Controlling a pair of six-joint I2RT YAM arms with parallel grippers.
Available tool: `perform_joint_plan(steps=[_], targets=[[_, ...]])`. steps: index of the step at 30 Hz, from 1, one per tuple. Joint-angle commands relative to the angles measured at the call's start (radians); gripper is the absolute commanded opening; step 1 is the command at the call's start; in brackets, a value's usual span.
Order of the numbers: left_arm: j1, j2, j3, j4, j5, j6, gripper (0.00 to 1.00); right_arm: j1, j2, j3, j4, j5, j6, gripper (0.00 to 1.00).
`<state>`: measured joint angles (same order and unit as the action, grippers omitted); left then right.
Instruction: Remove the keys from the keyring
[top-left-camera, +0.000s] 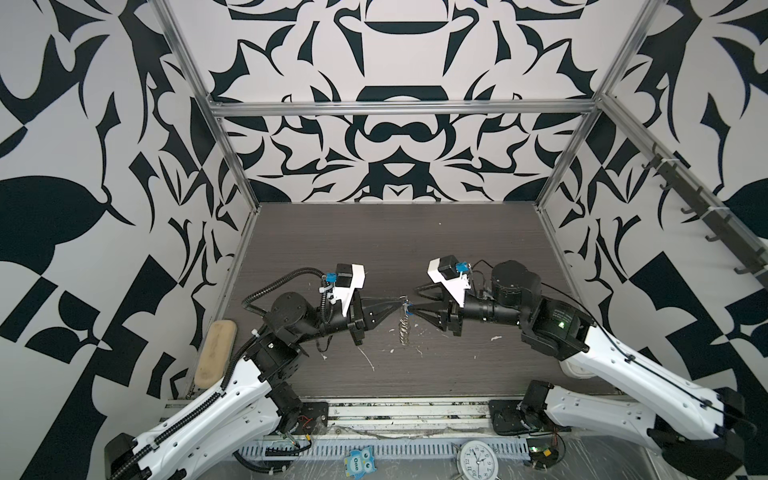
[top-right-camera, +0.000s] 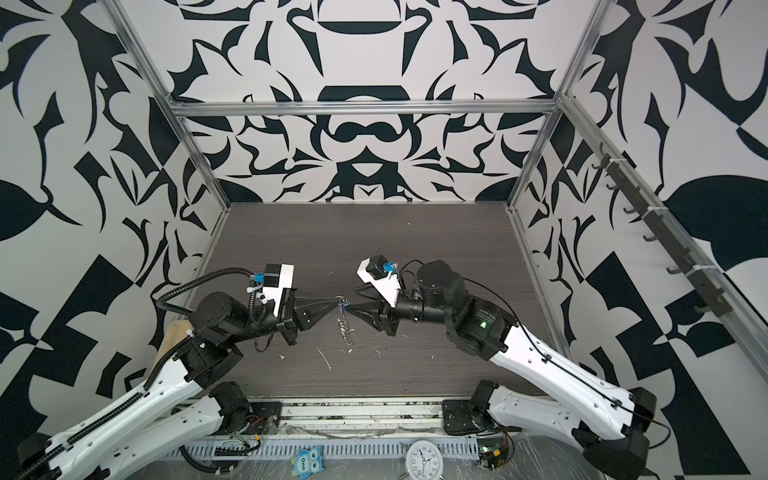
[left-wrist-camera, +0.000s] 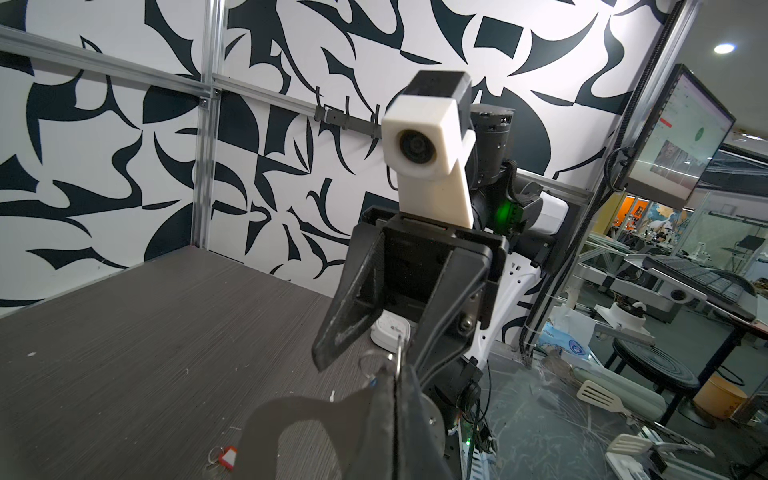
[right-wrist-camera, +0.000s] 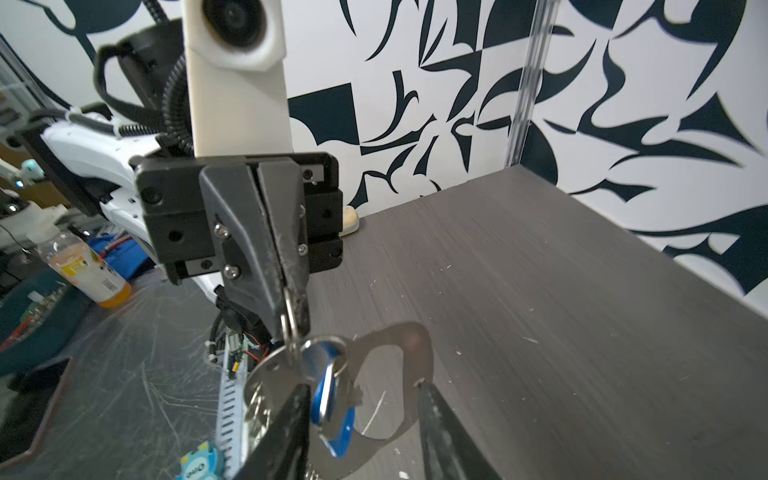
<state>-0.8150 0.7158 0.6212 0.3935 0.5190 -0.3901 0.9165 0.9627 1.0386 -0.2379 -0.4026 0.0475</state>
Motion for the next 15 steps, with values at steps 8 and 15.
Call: perform_joint_plan(steps=[8, 15], targets=[[-0.004, -0.024, -0.036, 0.130, -0.046, -0.055, 0.00, 0.028, -0.013, 0.009, 0.056, 0.031, -0.006, 0.03], [-0.004, -0.028, -0.064, 0.208, -0.101, -0.105, 0.00, 0.090, -0.001, 0.024, 0.022, 0.127, -0.049, 0.00]])
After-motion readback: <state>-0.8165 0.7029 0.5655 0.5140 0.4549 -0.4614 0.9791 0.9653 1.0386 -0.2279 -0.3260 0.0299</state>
